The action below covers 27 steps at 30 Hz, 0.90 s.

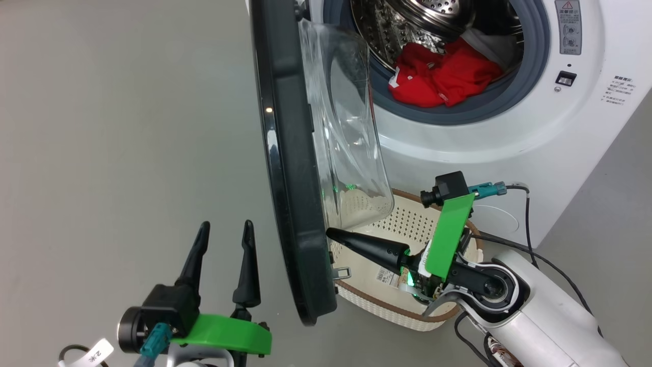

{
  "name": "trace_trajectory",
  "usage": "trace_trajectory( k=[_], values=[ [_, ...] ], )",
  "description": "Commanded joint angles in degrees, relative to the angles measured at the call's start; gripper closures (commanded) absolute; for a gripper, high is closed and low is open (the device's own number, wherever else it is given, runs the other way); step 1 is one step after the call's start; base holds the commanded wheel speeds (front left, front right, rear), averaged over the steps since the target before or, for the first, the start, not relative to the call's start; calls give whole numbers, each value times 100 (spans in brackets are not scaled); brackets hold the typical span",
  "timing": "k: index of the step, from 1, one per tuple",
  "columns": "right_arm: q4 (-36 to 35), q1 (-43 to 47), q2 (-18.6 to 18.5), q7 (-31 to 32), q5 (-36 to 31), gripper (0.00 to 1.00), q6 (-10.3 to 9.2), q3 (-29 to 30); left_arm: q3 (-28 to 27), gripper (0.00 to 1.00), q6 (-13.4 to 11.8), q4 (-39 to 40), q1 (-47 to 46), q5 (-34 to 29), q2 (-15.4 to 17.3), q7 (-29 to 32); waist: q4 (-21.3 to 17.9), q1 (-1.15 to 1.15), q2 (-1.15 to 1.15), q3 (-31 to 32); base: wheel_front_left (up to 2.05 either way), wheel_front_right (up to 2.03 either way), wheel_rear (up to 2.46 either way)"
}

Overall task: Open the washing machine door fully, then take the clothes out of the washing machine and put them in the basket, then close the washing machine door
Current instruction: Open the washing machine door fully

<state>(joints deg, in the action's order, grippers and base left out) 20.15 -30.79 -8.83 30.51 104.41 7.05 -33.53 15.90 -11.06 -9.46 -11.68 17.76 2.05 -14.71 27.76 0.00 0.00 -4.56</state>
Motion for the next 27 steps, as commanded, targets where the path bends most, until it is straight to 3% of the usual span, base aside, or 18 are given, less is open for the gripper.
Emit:
trace_trajectory(
  k=[1, 11, 15, 19, 20, 22, 23, 25, 27],
  values=[
    [-205, -171, 43, -81, 117, 100, 44, -159, -174, 0, -4, 129, -73, 17, 83, -29, 0, 0, 0, -7, 0, 0, 0],
    [-584, -470, -520, -824, 438, 100, 44, -930, -166, 0, -8, 139, -83, 46, 83, -29, -7, 0, 0, -13, 0, 0, 0],
    [-747, -626, -848, -1417, -100, 100, 44, -1280, -171, 0, -20, 169, -72, 49, 83, -29, -12, 0, 0, -27, 0, 0, 0],
    [-777, -756, -1159, -2053, -1055, 100, 44, -1652, -186, 0, -19, 173, -63, 48, 83, -29, -14, 0, 0, -21, 0, 0, 0],
    [-754, -762, -1239, -2326, -1496, 72, 44, -1773, -199, 0, -17, 171, -59, 45, 83, -29, -15, 0, 0, -11, 0, 0, 0],
    [-712, -749, -1289, -2598, -1923, 50, 44, -1823, -214, 0, -16, 182, -46, 39, 83, -29, -22, 0, 0, 2, 0, 0, 0],
    [-684, -727, -1302, -2710, -2125, 25, 44, -1835, -226, 0, -17, 193, -37, 37, 83, -29, -29, 0, 0, 8, 0, 0, 0],
    [-626, -676, -1310, -2885, -2529, 18, 44, -1843, -249, 0, -14, 224, -15, 38, 83, -29, -49, 0, 0, 12, 0, 0, 0],
    [-531, -602, -1306, -3056, -2943, 1, 44, -1791, -258, 0, -11, 261, 9, 27, 83, -29, -68, 0, 0, 10, 0, 0, 0]
  ],
)
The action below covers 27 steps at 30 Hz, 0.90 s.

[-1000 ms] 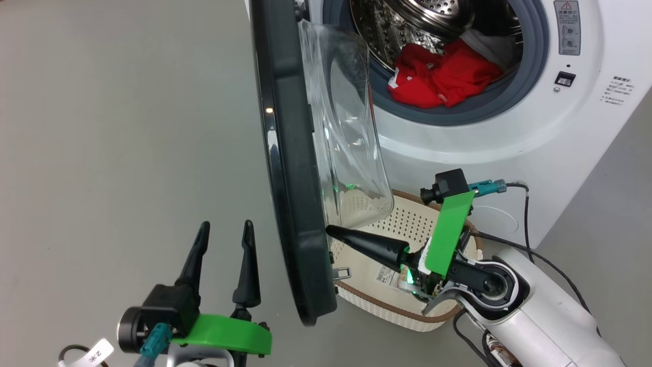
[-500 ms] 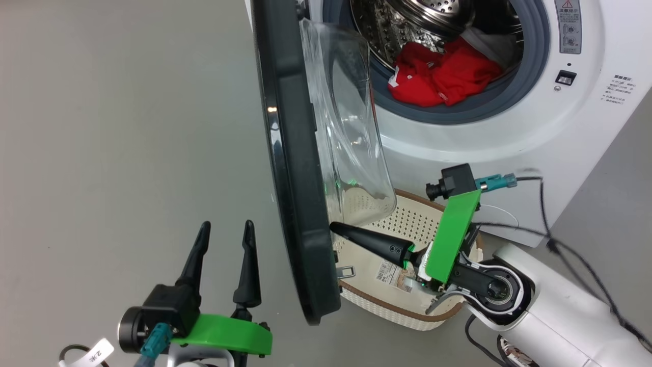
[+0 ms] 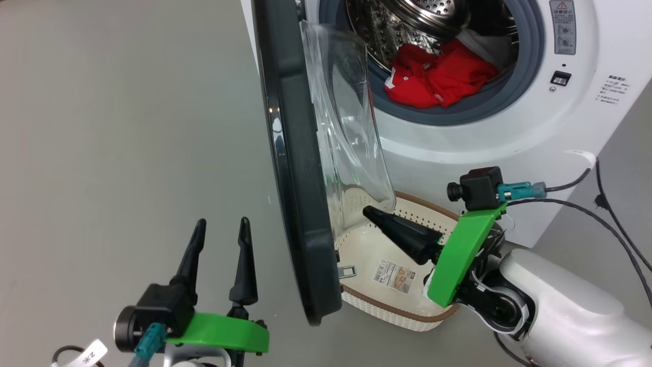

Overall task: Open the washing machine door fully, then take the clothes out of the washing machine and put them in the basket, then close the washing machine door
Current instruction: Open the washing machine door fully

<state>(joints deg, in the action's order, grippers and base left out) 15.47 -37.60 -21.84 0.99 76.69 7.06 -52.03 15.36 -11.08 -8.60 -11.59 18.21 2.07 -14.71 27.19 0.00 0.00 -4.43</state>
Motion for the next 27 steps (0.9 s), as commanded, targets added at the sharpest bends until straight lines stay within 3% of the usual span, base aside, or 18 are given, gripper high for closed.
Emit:
trace_trajectory(
  k=[1, 8, 9, 14, 21, 27],
  values=[
    [2, 110, -6, -200, -433, 0, 43, 97, -206, 0, -8, 194, 15, -24, 81, -29, -20, 0, 0, -5, 0, 0, 0],
    [539, 548, 325, -845, -2299, 0, 43, 945, -229, 0, -21, 292, 108, -54, 81, -29, -76, 0, 0, -27, 0, 0, 0],
    [539, 548, 325, -845, -2299, 0, 43, 945, -229, 0, -21, 292, 108, -54, 81, -29, -76, 0, 0, -27, 0, 0, 0],
    [676, 1081, 878, -1238, -3800, 0, 43, 2095, -244, 0, -20, 346, 155, -70, 81, -29, -96, 0, 0, -16, 0, 0, 0],
    [40, 2006, 1656, -1315, -5776, 0, 43, 3487, -218, 0, -24, 389, 185, -81, 81, -29, -69, 0, 0, 7, 0, 0, 0],
    [-593, 2652, 1881, -1302, -6758, 0, 43, 4213, -224, 0, -30, 441, 229, -109, 81, -29, -67, 0, 0, 36, 0, 0, 0]
  ],
)
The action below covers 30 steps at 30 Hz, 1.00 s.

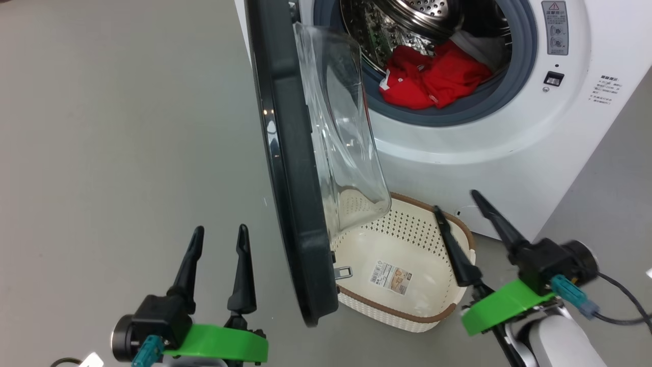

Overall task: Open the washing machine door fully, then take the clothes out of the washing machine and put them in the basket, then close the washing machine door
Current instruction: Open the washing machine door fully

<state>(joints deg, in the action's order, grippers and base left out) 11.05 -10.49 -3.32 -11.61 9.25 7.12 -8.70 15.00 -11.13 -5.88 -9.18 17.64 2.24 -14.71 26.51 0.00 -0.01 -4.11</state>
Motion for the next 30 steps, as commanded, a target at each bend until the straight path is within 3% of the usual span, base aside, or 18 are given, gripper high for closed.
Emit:
trace_trajectory(
  k=[1, 12, 28, 29, 30],
  values=[
    [-212, 35, 37, -48, -42, 0, 36, -24, -188, 0, -22, 173, -3, -58, 64, -29, 4, 0, 1, 15, 0, 0, 0],
    [-485, 662, 43, -202, 169, 0, 36, 140, -206, 0, -8, 153, 125, -114, 64, -29, -19, 0, 1, 175, 0, 0, 0],
    [-514, 728, 44, -217, 332, 0, 36, 121, -258, 2, -61, 166, 175, -115, 64, -29, -25, 0, 1, 195, 0, 0, 0],
    [-512, 726, 44, -218, 339, 0, 36, 112, -260, 48, -63, 168, 177, -113, 64, -29, -28, 0, 1, 194, 0, 0, 0],
    [-510, 723, 44, -219, 347, 0, 36, 103, -263, 74, -63, 170, 176, -114, 64, -29, -31, 0, 1, 191, 0, 0, 0]
  ],
)
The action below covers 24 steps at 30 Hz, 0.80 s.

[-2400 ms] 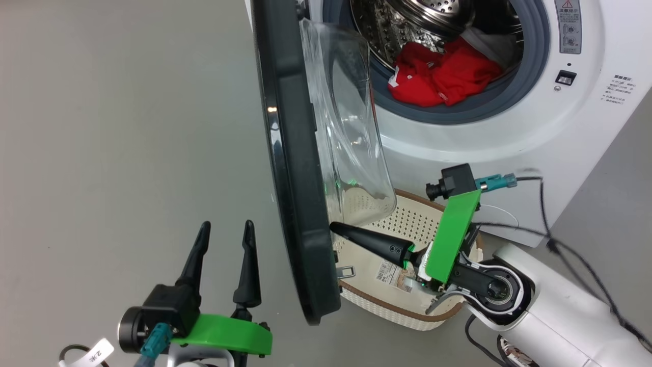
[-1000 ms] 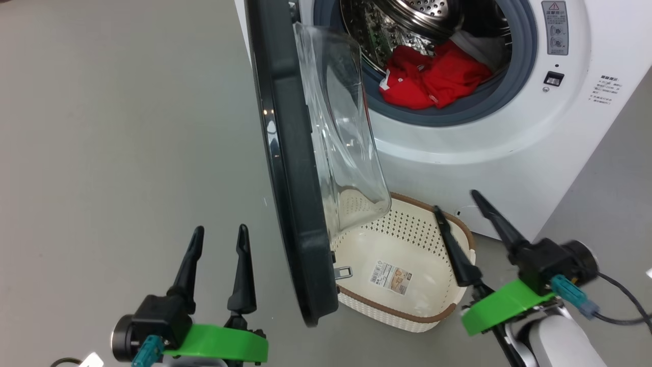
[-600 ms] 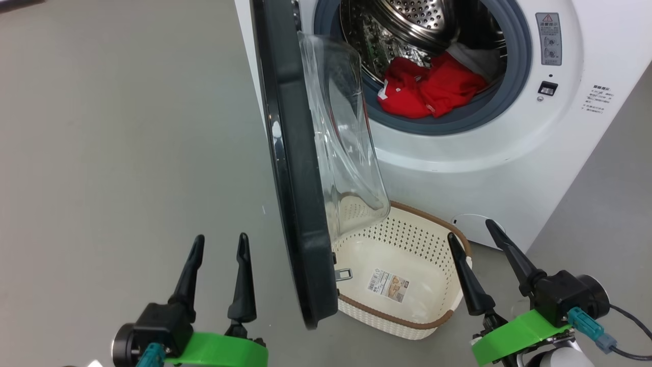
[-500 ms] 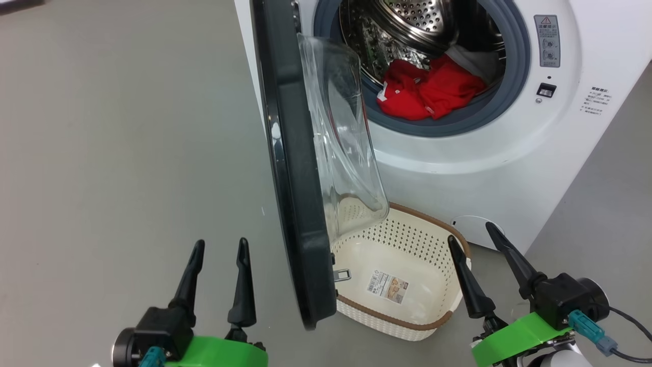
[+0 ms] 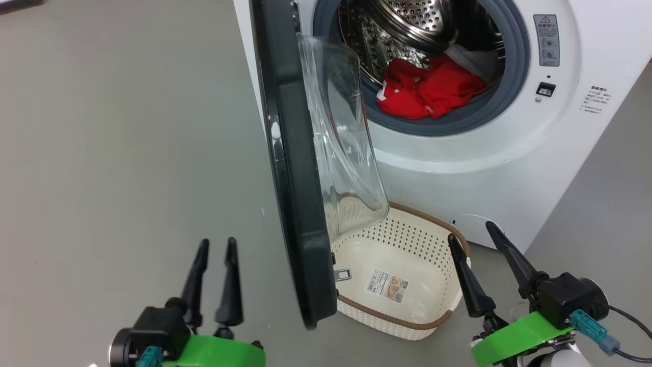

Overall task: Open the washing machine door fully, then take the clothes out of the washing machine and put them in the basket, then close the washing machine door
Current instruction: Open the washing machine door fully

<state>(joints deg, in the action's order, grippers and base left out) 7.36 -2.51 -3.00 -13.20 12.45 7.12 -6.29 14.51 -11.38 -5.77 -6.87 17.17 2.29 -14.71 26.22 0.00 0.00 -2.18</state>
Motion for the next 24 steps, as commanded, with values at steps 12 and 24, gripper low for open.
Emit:
trace_trajectory(
  k=[12, 24],
  values=[
    [-51, -125, 12, -45, 111, 0, 36, -195, -194, 100, -218, 950, -305, -915, 192, -29, -81, 0, 0, -28, 0, 0, 0],
    [-10, -169, 13, -61, 191, 0, 36, -223, 447, 100, 166, 2113, -615, -1008, 132, -29, -160, 0, 0, -59, 0, 0, 0]
  ],
)
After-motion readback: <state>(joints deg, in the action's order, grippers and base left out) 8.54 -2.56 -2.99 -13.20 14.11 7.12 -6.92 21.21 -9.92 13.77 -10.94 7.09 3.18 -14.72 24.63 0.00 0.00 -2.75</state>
